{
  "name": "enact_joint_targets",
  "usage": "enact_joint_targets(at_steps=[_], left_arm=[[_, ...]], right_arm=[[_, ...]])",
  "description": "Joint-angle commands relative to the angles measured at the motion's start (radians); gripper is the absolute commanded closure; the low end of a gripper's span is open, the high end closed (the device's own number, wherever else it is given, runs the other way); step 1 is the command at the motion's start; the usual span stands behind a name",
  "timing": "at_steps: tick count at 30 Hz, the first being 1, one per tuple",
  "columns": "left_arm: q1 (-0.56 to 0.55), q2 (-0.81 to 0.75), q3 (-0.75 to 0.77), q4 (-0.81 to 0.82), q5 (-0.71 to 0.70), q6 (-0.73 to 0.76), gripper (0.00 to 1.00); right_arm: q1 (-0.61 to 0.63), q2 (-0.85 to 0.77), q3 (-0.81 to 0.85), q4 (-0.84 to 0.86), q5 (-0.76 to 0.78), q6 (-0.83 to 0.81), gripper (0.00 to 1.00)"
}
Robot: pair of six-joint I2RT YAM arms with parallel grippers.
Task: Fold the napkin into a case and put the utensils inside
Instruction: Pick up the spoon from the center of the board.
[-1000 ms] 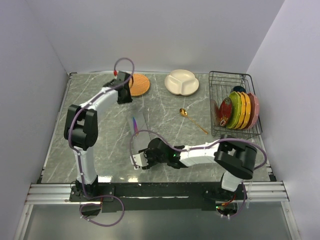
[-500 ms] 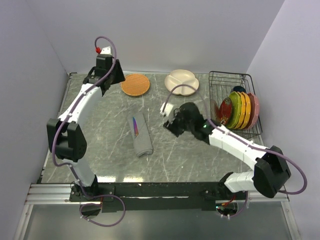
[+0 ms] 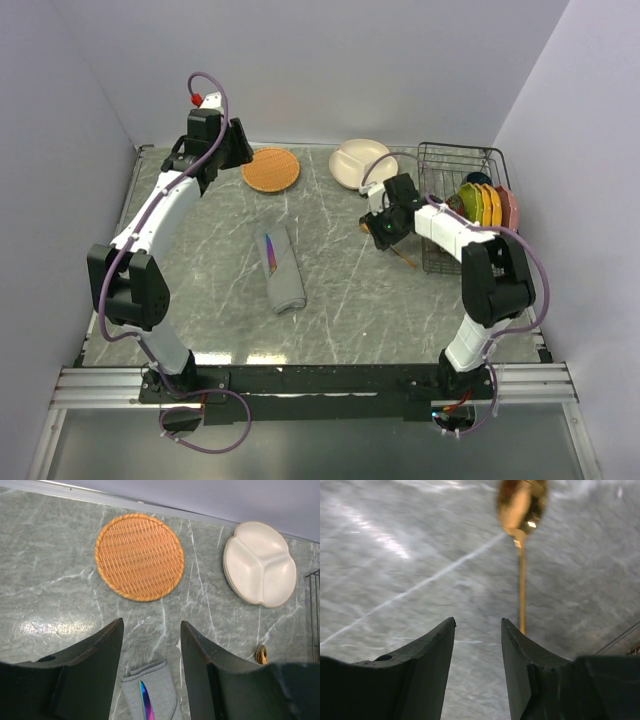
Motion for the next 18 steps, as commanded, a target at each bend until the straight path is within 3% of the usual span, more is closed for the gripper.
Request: enact_joint_targets(at_steps=[1, 15, 18], left_arm=[[0.0, -0.033, -0.02, 0.018, 0.034, 0.002, 0.45], [0.002, -0.021, -0.017, -0.004, 0.031, 0.024, 0.44], [0.005, -0.016, -0.014, -0.011, 0.035, 0.031, 0.44]], right_arm=[[-0.057, 0.053, 0.106, -0.043, -0.02, -0.015, 0.51], [-0.1, 0.24, 0.21, -0.037, -0.047, -0.055, 0.54], [-0.098, 0.26, 0.204, -0.036, -0.055, -0.066, 0.6]])
